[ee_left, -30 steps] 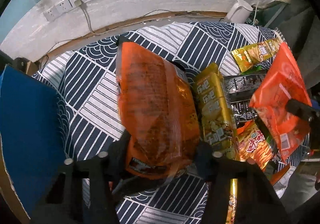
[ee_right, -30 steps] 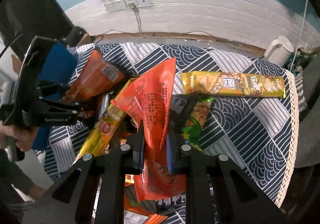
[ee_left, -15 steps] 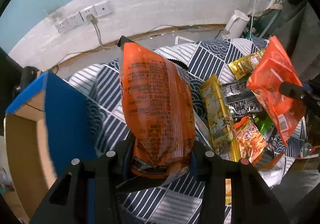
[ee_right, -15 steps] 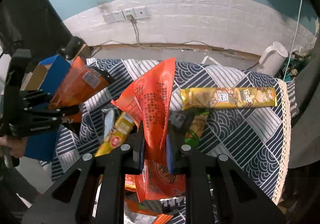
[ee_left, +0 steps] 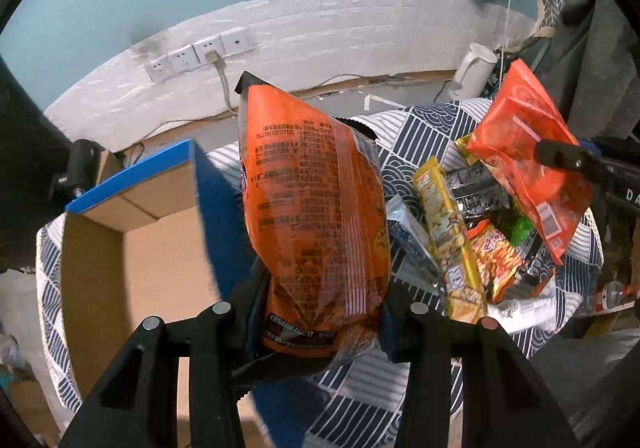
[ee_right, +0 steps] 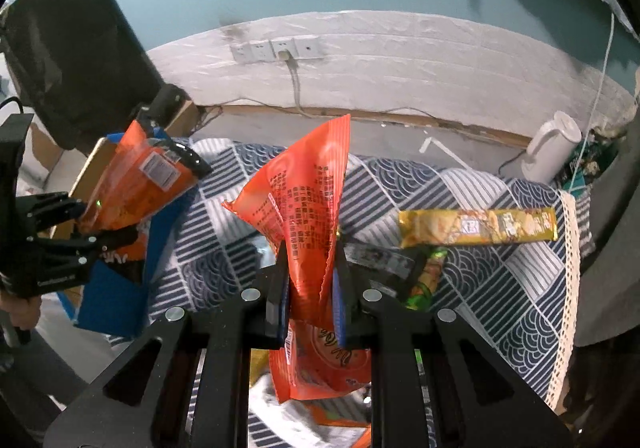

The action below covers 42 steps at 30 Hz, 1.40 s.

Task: Organize snacks
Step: 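Carry both orange bags over the cardboard box and open both grippers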

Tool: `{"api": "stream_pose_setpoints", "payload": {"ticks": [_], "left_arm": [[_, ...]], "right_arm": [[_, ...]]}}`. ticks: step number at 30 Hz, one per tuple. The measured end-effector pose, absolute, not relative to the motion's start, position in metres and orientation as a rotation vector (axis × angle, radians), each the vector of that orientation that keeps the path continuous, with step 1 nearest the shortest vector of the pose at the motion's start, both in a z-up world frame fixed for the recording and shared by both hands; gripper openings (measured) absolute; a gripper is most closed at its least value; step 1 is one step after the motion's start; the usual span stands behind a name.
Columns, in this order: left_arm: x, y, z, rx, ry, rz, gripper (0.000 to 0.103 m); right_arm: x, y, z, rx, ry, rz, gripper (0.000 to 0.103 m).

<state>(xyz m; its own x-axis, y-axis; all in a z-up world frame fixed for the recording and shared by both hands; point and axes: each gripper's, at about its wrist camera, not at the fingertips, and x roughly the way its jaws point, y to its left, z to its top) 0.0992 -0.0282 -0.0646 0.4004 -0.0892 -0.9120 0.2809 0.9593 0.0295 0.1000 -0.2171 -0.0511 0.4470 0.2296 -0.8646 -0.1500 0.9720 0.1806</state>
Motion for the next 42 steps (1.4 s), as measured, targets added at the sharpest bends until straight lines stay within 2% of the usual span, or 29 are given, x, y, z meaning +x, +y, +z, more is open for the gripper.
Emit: {"api": "stream_pose_setpoints", "payload": {"ticks": [21, 27, 42], "left_arm": [[0.051, 0.068, -0.028, 0.136, 1.016, -0.098, 0.046], [0.047, 0.104, -0.036, 0.097, 1.037, -0.044, 0.046], [0.045, 0.167, -0.066, 0.054, 1.092, 0.058, 0.046]], "right_arm": [[0.116, -0.106, -0.016, 0.08, 1.071, 0.407, 0.016], [0.127, -0.052, -0.014, 0.05, 1.088, 0.47, 0.016], [0.151, 0.038, -0.051, 0.004, 1.194, 0.544, 0.016]]}}
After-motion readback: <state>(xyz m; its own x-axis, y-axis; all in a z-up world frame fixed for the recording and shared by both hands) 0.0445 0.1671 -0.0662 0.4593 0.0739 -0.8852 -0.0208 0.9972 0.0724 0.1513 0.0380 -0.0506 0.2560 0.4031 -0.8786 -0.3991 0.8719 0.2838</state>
